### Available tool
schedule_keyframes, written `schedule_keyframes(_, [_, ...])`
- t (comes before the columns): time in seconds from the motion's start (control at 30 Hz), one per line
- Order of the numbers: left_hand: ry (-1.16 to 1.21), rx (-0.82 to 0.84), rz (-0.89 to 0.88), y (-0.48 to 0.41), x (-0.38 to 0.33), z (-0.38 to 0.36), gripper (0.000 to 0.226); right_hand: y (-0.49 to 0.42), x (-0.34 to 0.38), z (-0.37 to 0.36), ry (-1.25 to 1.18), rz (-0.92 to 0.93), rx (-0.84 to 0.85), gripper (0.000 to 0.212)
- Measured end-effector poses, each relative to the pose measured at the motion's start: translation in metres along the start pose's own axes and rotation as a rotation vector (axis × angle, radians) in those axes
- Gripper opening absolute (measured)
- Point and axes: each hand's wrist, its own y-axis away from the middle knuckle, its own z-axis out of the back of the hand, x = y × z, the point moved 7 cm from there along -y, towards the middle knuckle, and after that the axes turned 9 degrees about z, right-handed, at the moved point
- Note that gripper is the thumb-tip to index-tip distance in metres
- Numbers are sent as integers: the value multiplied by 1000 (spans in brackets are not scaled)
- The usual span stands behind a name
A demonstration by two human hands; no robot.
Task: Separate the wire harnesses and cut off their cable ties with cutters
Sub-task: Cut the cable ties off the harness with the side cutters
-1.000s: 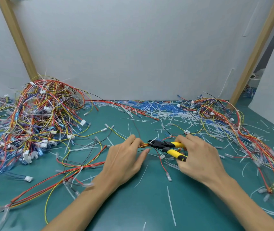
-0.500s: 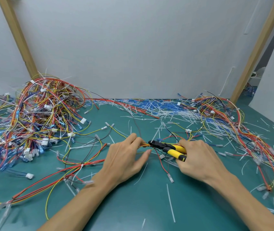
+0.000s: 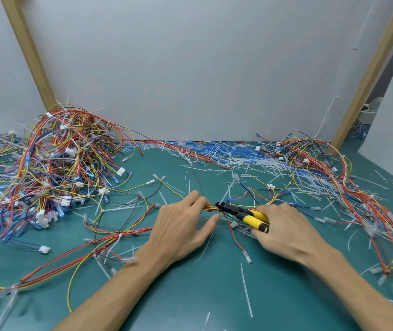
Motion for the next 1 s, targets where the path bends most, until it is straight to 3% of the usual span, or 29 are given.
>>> schedule_keyframes(1.0, [-43,13,-9,1,-4,1,26,-5,-4,-3,10,-4,-7,28])
